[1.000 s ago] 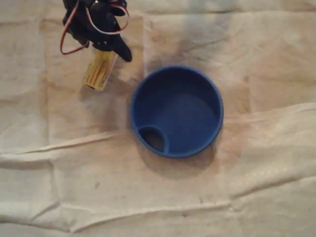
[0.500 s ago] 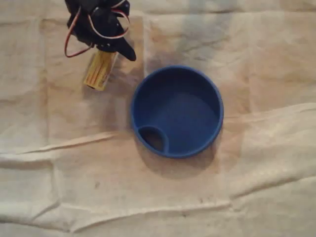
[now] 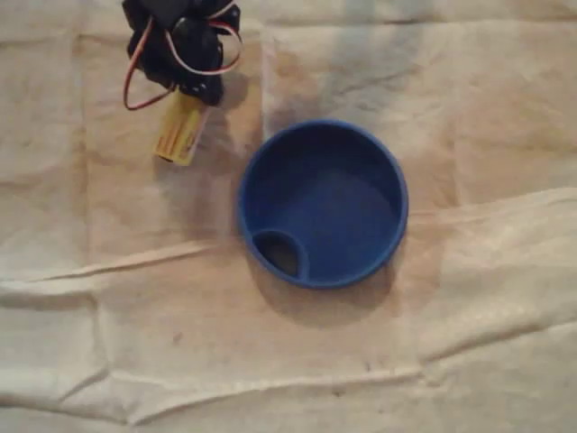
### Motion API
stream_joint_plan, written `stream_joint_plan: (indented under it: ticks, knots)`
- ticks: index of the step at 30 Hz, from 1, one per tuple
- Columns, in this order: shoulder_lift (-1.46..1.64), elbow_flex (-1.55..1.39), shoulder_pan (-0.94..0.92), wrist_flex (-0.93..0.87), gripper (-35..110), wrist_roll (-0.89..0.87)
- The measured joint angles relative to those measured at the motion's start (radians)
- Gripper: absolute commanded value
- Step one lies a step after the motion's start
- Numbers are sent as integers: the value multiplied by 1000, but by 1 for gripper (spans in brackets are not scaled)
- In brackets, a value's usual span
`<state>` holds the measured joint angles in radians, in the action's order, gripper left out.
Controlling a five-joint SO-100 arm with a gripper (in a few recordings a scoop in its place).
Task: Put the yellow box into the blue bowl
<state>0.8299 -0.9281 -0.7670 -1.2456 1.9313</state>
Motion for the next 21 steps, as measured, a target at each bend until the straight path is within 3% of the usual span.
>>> stream_joint_plan:
  ticks: [15, 21]
  knots:
    - [0, 0, -15, -3, 0, -3]
    - [43, 0, -23, -95, 0, -29]
